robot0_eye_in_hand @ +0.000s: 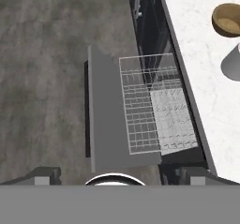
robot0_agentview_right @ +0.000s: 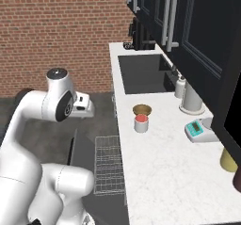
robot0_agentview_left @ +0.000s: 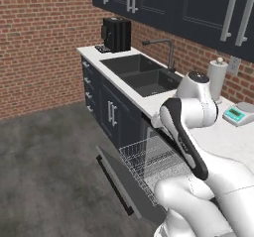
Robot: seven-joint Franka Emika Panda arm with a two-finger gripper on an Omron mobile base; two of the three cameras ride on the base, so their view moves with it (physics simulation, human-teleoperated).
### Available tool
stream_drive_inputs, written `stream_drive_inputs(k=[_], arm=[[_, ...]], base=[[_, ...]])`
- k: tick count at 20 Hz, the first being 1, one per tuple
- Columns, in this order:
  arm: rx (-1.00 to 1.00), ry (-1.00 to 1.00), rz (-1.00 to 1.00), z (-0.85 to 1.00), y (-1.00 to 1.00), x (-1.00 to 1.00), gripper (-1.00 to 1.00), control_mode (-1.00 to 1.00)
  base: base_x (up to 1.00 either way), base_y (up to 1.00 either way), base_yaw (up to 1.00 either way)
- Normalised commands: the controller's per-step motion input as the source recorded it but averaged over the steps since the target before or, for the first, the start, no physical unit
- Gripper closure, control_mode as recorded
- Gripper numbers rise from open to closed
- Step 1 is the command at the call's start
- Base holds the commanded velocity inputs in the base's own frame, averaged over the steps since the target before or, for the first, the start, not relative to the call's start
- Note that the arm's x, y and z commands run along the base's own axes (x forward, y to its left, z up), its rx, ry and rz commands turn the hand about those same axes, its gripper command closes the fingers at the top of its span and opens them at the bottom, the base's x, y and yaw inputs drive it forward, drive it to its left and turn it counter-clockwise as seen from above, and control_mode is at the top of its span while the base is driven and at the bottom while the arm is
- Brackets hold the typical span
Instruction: Pick up the cup and bowl from the counter, place them in the dishwasher, and close the dishwasher door.
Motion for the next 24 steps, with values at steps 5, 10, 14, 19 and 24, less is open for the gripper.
stream_drive_inputs(k=[5, 10, 14, 19, 24], arm=[[0.0, 0.14, 0.0, -0.13, -0.38, 0.82, -1.0, -1.0], [-0.11, 0.0, -0.1, -0.41, 0.0, 0.75, -1.0, -1.0], [-0.16, 0.0, -0.12, -0.61, 0.0, 0.85, -1.0, -1.0], [-0.14, 0.0, -0.09, -0.49, -0.07, 0.73, -1.0, -1.0], [-0.03, 0.05, -0.05, -0.1, -0.32, 0.33, -1.0, -1.0]], base=[[0.0, 0.0, 0.0], [0.0, 0.0, 0.0], [0.0, 0.0, 0.0], [0.0, 0.0, 0.0], [0.0, 0.0, 0.0]])
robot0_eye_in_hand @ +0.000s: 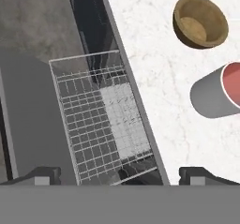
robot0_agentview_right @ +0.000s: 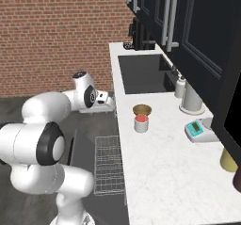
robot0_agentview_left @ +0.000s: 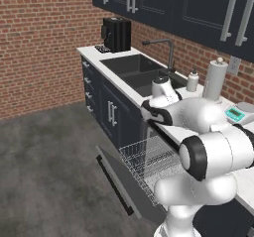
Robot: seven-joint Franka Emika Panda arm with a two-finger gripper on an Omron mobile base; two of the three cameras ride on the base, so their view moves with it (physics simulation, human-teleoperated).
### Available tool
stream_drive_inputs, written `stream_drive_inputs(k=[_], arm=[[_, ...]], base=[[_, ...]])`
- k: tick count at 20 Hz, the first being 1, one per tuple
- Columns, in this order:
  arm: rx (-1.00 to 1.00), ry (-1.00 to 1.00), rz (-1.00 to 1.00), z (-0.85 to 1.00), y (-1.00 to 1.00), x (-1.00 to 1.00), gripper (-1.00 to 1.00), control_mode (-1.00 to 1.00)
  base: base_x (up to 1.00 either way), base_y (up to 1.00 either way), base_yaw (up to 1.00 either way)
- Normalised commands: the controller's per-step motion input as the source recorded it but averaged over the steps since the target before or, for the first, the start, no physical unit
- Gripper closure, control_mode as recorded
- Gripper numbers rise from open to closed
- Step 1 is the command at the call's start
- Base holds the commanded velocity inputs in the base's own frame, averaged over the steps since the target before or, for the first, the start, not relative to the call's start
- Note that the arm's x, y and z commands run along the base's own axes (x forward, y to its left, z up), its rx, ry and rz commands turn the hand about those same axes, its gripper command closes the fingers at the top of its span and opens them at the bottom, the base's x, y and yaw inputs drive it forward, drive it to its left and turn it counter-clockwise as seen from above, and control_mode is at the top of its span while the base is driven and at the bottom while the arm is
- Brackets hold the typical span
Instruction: Pick up the cup and bowl from the counter, place them in the dishwasher, and close the dishwasher door.
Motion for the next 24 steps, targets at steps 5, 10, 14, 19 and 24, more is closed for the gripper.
stream_drive_inputs(k=[5, 10, 14, 19, 24], arm=[[-0.03, 0.13, 0.0, 0.0, -0.41, 0.23, -1.0, -1.0], [-0.02, 0.11, 0.01, -0.02, -0.42, 0.16, -1.0, -1.0], [-0.04, 0.02, 0.05, -0.36, -0.28, 0.22, -1.0, -1.0], [-0.01, 0.02, 0.06, -0.3, -0.34, 0.25, -1.0, -1.0], [0.0, 0.1, 0.03, -0.06, -0.5, 0.24, -1.0, -1.0]], base=[[0.0, 0.0, 0.0], [0.0, 0.0, 0.0], [0.0, 0.0, 0.0], [0.0, 0.0, 0.0], [0.0, 0.0, 0.0]])
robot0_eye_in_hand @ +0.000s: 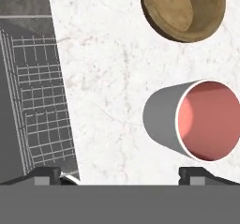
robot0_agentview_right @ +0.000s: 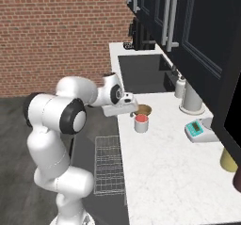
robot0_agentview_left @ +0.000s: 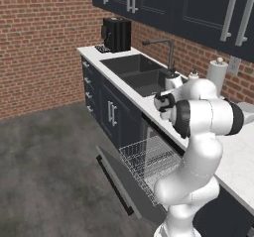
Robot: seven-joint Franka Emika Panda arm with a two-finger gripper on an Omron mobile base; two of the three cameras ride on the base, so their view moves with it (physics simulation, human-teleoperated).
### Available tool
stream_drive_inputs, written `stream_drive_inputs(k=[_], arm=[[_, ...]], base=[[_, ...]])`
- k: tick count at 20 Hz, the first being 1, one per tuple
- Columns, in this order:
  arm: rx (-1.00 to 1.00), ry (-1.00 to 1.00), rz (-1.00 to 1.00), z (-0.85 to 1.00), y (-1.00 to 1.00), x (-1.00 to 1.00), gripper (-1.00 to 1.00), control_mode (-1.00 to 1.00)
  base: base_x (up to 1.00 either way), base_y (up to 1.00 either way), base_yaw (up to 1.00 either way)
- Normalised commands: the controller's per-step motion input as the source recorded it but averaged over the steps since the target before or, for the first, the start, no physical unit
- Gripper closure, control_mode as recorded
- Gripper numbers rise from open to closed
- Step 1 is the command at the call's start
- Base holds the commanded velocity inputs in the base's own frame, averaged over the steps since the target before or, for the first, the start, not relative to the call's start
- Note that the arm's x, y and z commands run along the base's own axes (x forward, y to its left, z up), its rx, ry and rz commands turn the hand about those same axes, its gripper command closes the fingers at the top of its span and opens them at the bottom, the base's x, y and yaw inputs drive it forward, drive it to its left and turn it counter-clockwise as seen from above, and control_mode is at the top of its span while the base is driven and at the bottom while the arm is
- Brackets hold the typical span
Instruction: Pick up the cup and bowl from the counter, place them in the dishwasher, and close the dishwasher door.
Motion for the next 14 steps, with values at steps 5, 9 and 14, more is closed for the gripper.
stream_drive_inputs(k=[5, 9, 14], arm=[[0.0, 0.06, 0.02, 0.0, -0.44, 0.17, -1.0, -1.0], [0.0, 0.02, 0.02, -0.09, -0.24, 0.15, -1.0, -1.0], [0.0, 0.0, 0.01, -0.17, -0.1, 0.32, -1.0, -1.0]], base=[[0.0, 0.0, 0.0], [0.0, 0.0, 0.0], [0.0, 0.0, 0.0]])
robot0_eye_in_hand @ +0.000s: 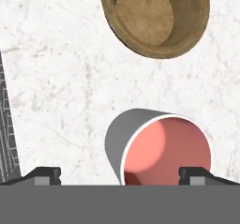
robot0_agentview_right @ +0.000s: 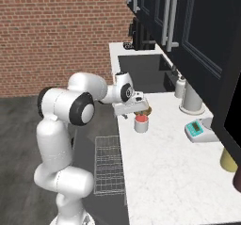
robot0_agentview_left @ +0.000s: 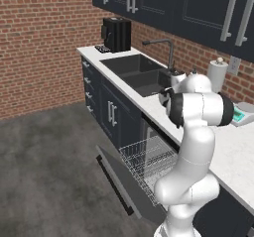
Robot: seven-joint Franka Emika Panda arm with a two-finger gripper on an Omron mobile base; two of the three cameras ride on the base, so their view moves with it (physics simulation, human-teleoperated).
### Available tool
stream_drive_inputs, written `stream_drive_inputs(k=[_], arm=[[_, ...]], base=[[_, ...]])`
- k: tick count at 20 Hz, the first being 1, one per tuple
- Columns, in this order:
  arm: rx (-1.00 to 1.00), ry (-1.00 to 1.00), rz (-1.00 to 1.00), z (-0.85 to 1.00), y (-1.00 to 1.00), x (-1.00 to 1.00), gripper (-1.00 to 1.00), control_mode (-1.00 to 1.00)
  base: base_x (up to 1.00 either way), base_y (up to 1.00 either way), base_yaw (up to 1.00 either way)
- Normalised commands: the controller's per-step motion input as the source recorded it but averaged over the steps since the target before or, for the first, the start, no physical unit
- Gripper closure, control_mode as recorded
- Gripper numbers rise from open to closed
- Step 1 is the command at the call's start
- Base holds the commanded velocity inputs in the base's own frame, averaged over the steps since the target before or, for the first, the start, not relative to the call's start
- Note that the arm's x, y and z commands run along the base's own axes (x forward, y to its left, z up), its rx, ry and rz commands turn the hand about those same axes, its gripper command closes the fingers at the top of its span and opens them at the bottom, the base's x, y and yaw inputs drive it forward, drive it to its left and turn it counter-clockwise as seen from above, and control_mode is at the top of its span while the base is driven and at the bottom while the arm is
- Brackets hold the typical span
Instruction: Pick up the cup and bowl from the counter, place them in the dishwasher, and close the dishwasher door.
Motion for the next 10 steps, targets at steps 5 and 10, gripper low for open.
stream_drive_inputs(k=[5, 10], arm=[[0.0, 0.0, 0.02, -0.17, -0.19, 0.24, -1.0, -1.0], [0.0, 0.0, 0.01, -0.22, -0.14, 0.17, -1.0, -1.0]], base=[[0.0, 0.0, 0.0], [0.0, 0.0, 0.0]])
